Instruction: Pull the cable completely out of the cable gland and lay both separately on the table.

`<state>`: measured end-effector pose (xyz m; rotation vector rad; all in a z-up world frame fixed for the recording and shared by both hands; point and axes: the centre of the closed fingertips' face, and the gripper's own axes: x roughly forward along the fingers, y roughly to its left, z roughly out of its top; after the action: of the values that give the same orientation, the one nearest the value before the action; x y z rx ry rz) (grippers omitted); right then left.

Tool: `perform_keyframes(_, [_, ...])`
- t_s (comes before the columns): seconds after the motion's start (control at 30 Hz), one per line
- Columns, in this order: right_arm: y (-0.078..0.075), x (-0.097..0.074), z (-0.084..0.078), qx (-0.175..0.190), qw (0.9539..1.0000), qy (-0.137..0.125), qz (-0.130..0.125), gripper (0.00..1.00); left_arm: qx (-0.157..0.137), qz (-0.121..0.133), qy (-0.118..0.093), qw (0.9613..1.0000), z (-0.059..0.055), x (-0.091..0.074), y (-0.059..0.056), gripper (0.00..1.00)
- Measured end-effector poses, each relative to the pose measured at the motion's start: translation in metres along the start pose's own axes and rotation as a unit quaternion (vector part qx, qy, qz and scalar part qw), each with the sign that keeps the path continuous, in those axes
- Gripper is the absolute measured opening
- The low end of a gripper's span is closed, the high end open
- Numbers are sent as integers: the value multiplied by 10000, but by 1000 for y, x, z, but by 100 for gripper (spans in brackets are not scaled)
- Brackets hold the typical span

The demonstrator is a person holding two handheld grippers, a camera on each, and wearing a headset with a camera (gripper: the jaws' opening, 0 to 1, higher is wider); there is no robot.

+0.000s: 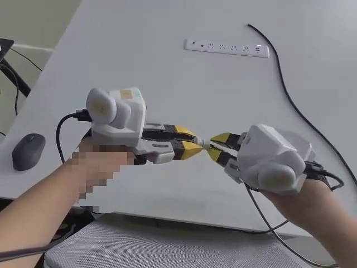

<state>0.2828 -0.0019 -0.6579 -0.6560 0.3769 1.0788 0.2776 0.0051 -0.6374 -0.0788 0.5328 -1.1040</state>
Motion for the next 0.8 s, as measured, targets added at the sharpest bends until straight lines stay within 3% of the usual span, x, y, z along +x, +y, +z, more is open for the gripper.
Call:
perform_keyframes(0.3, [2, 1, -2, -32, 10000, 15, 31, 0, -40, -31, -4, 10000, -1, 1, 0, 15])
perform_keyframes(0.67, [1, 0, -5, 214, 9998, 4, 50, 0, -25, -7, -14, 10000, -1, 2, -2, 15])
perform_keyframes(0.8, [-4, -2, -15, 319, 9994, 136, -50, 0, -46, 7, -54, 10000, 1, 1, -2, 15])
